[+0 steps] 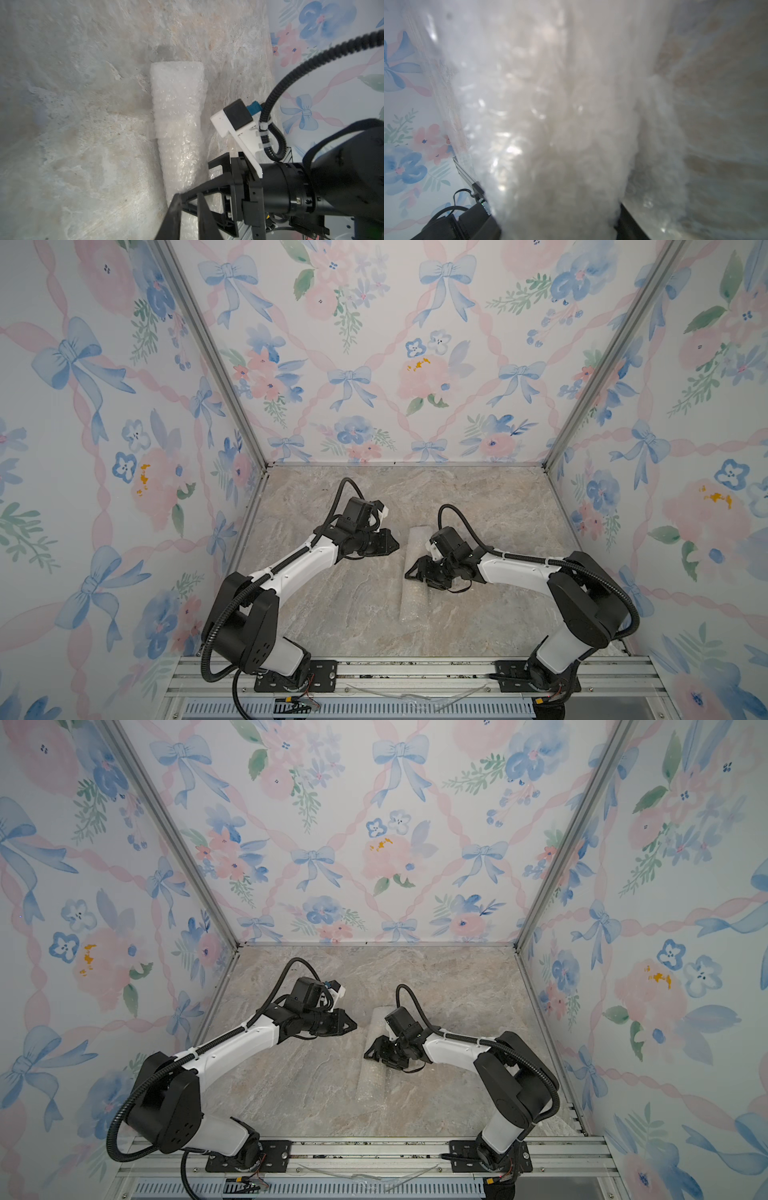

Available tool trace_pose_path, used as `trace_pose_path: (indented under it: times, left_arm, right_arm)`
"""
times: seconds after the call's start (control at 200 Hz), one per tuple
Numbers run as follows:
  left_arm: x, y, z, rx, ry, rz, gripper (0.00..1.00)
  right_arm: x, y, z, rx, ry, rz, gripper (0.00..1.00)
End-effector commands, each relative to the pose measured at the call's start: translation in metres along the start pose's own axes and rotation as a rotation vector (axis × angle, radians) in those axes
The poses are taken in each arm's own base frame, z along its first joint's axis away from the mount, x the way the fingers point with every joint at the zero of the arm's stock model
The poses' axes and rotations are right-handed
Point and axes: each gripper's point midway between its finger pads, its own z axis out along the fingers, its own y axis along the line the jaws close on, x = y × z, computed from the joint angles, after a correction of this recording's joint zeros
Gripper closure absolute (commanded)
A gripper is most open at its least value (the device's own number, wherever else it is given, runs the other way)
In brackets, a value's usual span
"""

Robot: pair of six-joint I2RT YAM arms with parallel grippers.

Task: Unwrap the vase from the bubble wrap
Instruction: Adjust the bubble wrap at the center of the board.

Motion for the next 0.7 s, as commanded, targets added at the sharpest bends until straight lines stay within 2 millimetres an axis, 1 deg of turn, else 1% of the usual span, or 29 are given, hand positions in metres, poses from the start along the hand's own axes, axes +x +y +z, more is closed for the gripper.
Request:
trace_pose_path:
  times: [0.0, 0.09, 0.12, 0.21, 0.285, 0.325, 0.36, 0.405, 0.44, 0.445, 0.46, 0.54, 0.58, 0.615, 0.64, 0.67, 0.695]
  left_arm:
    - [0.018, 0.009, 0.005, -0.054, 0.031, -0.007, 0.81]
    - [0.021, 0.013, 0.008, -0.065, 0.041, -0.014, 0.81]
    - [0.022, 0.013, 0.008, -0.067, 0.041, -0.014, 0.8]
    - [0.021, 0.011, 0.008, -0.068, 0.038, -0.001, 0.8]
    - [0.022, 0.01, 0.009, -0.073, 0.039, 0.007, 0.8]
    - [0.023, 0.008, 0.01, -0.074, 0.038, 0.018, 0.8]
    - [0.024, 0.006, 0.011, -0.079, 0.039, 0.032, 0.79]
    - [0.028, 0.003, 0.013, -0.085, 0.043, 0.05, 0.78]
    - [0.031, 0.004, 0.015, -0.092, 0.048, 0.054, 0.77]
    - [0.031, 0.004, 0.015, -0.093, 0.049, 0.054, 0.77]
    - [0.033, 0.004, 0.016, -0.095, 0.053, 0.055, 0.77]
    - [0.04, 0.01, 0.02, -0.107, 0.073, 0.046, 0.76]
    - [0.044, 0.014, 0.022, -0.119, 0.081, 0.038, 0.76]
    - [0.046, 0.018, 0.022, -0.127, 0.077, 0.031, 0.77]
    - [0.049, 0.022, 0.023, -0.138, 0.077, 0.022, 0.76]
    - [0.051, 0.024, 0.023, -0.139, 0.065, 0.014, 0.76]
    - [0.053, 0.027, 0.023, -0.141, 0.057, 0.0, 0.76]
  right_arm:
    - [-0.006, 0.027, -0.024, -0.064, -0.025, 0.008, 0.36]
    - [-0.01, 0.041, -0.048, -0.08, -0.055, -0.039, 0.31]
    - [-0.012, 0.045, -0.057, -0.089, -0.069, -0.047, 0.28]
    - [-0.016, 0.05, -0.08, -0.106, -0.105, -0.056, 0.23]
    - [-0.02, 0.047, -0.097, -0.084, -0.143, -0.06, 0.23]
    - [-0.023, 0.043, -0.105, -0.053, -0.17, -0.07, 0.25]
    - [-0.027, 0.037, -0.112, 0.001, -0.196, -0.095, 0.28]
    - [-0.032, 0.034, -0.12, 0.055, -0.215, -0.126, 0.33]
    - [-0.035, 0.034, -0.123, 0.086, -0.218, -0.144, 0.38]
    - [-0.036, 0.032, -0.124, 0.098, -0.217, -0.147, 0.41]
    - [-0.039, 0.034, -0.125, 0.111, -0.219, -0.161, 0.44]
    - [-0.05, 0.039, -0.126, 0.163, -0.218, -0.208, 0.54]
    - [-0.059, 0.046, -0.124, 0.177, -0.222, -0.233, 0.58]
    - [-0.064, 0.049, -0.12, 0.185, -0.218, -0.244, 0.6]
    - [-0.069, 0.055, -0.118, 0.185, -0.219, -0.256, 0.6]
    - [-0.074, 0.057, -0.112, 0.196, -0.209, -0.266, 0.6]
    - [-0.079, 0.064, -0.107, 0.198, -0.201, -0.284, 0.6]
